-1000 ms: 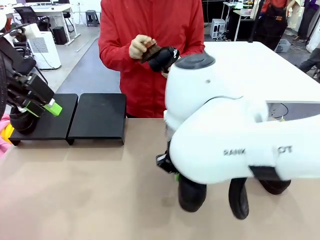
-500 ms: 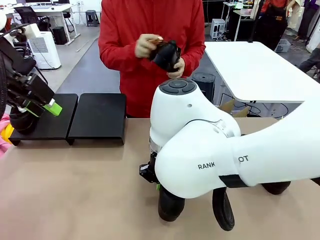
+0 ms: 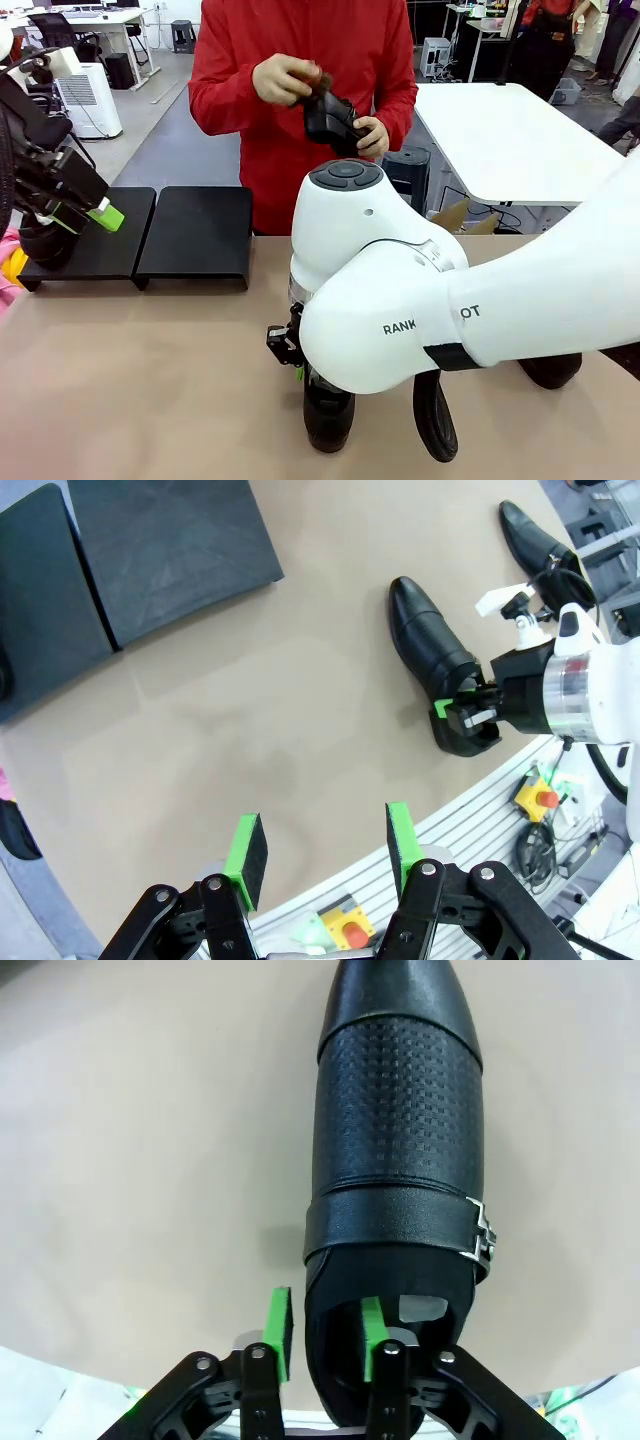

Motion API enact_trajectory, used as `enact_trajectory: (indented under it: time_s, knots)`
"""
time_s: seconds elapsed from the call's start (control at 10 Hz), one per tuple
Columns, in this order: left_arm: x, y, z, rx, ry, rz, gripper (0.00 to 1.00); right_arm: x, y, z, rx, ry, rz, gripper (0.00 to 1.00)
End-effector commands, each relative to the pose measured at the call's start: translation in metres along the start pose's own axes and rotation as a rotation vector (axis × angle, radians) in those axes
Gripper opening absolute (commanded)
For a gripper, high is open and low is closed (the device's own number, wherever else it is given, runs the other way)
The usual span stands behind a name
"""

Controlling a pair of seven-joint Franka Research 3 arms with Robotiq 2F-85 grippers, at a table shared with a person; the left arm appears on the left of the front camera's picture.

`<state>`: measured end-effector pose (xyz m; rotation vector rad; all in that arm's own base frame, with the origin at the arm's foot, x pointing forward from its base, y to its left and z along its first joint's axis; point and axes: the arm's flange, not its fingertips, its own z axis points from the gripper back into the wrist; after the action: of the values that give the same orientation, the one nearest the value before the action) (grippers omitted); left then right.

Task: Organize the shoes by placing them on the stand.
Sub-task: Pick up one Shoe and place it in the middle of the table.

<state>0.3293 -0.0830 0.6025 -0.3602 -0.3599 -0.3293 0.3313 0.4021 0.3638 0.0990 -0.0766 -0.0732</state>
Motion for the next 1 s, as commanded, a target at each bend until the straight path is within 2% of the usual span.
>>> enact_trajectory:
  time_s: [0.0,0.1,0.3,0.4,0.5,0.6,0.9]
  knots:
    - [-0.001,0.0,0.001,-0.026,0.0,-0.009,0.64,-0.003,0.002,0.009,0.03,-0.01,-0.049,0.82]
    - [-0.001,0.0,0.001,-0.026,0.0,-0.009,0.64,-0.006,-0.002,0.017,0.048,-0.008,-0.052,0.98]
    - [-0.001,0.0,0.001,-0.026,0.0,-0.009,0.64,-0.014,-0.019,0.048,0.087,-0.022,-0.055,1.0]
    - [-0.001,0.0,0.001,-0.026,0.0,-0.009,0.64,-0.016,-0.03,0.064,0.071,-0.01,-0.013,1.0]
    - [-0.001,0.0,0.001,-0.026,0.0,-0.009,0.64,-0.008,-0.055,0.076,0.022,-0.048,0.019,1.0]
    - [-0.001,0.0,0.001,-0.026,0.0,-0.009,0.64,-0.008,-0.007,0.047,0.065,-0.024,-0.047,1.0]
    - [-0.001,0.0,0.001,-0.026,0.0,-0.009,0.64,-0.008,-0.007,0.047,0.065,-0.024,-0.047,1.0]
